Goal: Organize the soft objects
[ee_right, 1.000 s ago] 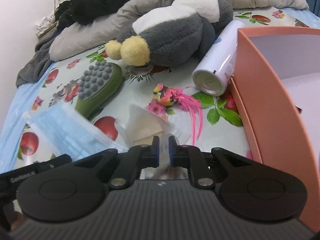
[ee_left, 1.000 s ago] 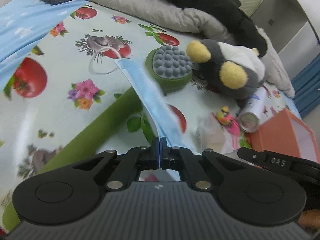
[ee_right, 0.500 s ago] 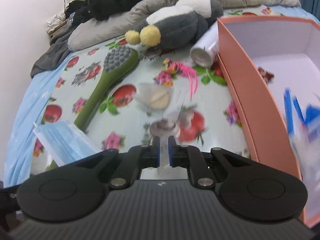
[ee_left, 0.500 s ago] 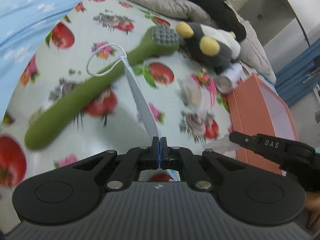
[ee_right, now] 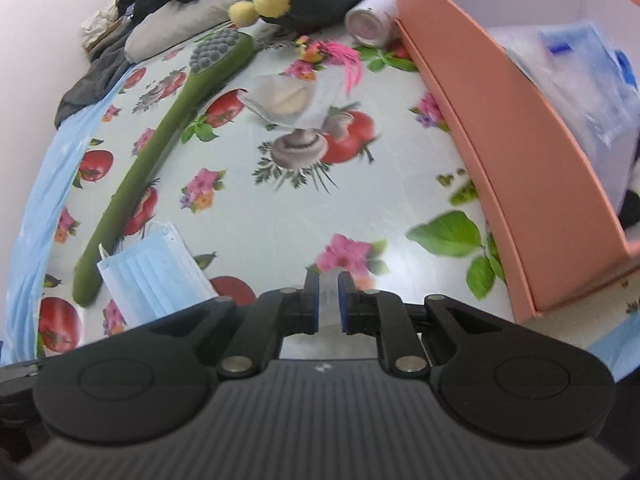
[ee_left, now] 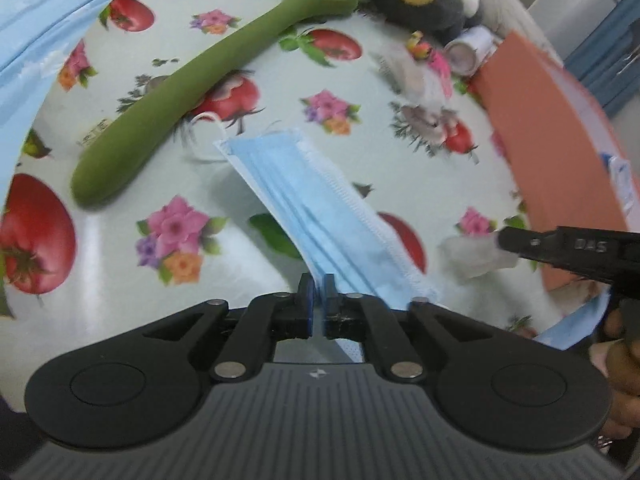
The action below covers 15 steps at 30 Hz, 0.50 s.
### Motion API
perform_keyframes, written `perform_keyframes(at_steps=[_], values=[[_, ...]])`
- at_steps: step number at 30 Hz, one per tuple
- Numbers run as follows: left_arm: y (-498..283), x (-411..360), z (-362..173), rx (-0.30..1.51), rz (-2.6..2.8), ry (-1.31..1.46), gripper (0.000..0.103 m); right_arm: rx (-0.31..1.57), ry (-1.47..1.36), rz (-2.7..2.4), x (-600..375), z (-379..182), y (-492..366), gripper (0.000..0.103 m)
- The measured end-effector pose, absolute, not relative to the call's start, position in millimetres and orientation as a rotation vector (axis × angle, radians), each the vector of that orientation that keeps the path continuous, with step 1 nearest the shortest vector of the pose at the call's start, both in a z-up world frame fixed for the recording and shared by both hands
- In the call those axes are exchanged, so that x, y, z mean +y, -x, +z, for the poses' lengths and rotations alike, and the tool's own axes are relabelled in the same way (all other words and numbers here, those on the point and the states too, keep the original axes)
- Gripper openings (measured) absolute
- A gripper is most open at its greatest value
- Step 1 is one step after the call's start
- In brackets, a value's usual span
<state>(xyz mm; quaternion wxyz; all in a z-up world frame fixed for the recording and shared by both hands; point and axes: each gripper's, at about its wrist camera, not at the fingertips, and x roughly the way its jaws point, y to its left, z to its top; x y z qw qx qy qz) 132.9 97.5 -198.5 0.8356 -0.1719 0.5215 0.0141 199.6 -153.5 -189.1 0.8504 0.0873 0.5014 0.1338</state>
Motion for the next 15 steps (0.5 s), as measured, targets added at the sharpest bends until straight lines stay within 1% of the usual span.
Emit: perform_keyframes(at_steps=[1,3,4,5,7,8,11,15], values=[[-132,98,-199,1.111,0.038,0.355,0.043,1.059,-0.186,0.283,-156,-190,-198,0.015],[-130,98,-195,1.095,0.060,0.325,0.064,1.072,-0.189,0.283,-160,-192,-196,0.020],[-128,96,-192,1.081,0.063,0.302,0.071,1.081,-0.189,0.282,-161,-193,-195,0.027],[-126,95,-190,1.075,0.064,0.278,0.074,1.086,-0.190,0.285,-163,-194,-194,0.035],[-126,95,-186,1.077,0.083,0.264,0.082,1.086,-0.190,0.302,-166,-195,-190,0.043],[-127,96,-185,1.080,0.091,0.274,0.083,1.086,-0.182,0.311,-166,-195,-189,0.045],[-133,101,-187,1.111,0.132,0.354,0.084,1.074,-0.134,0.343,-164,-196,-187,0.045],[-144,106,-191,1.155,0.183,0.504,0.084,1.030,0.016,0.423,-157,-191,-188,0.045]])
